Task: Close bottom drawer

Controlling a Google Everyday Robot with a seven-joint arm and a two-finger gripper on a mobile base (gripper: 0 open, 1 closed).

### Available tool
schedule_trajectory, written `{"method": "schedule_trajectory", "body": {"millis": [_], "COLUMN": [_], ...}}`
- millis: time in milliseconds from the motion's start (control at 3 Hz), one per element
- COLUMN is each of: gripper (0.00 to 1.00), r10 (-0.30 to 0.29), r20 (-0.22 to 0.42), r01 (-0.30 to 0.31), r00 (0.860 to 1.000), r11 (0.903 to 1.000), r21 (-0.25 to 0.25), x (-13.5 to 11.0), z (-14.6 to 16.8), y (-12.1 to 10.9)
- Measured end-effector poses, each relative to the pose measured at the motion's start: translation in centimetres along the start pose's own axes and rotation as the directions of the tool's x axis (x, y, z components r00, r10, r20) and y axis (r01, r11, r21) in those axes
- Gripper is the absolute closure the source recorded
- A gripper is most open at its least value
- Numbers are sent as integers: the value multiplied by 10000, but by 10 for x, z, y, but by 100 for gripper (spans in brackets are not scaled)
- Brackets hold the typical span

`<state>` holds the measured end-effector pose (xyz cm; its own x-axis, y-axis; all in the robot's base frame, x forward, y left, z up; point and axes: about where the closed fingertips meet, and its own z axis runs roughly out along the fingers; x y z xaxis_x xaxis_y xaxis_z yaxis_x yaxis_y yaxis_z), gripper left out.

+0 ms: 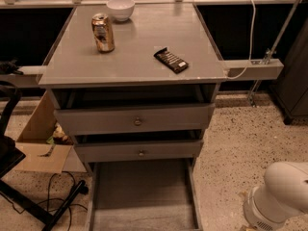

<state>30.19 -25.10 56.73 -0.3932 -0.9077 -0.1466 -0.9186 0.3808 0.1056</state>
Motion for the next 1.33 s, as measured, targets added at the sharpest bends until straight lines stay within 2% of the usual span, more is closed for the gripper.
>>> {"method": "schedule_trajectory", "body": {"millis": [333,667,1000,1333], "gripper": [0,26,50,80], "r10": [-127,453,802,1282], "r20": [-68,417,1266,1930], "r01": [125,-424,-715,-1036], "r00": [9999,9981,9887,9728], "r11": [9993,9969,9949,9857], "r21": [-364,-662,-718,-1326], "x": [-1,8,7,-6], "z": [49,159,228,303], "y": [9,11,1,-4]}}
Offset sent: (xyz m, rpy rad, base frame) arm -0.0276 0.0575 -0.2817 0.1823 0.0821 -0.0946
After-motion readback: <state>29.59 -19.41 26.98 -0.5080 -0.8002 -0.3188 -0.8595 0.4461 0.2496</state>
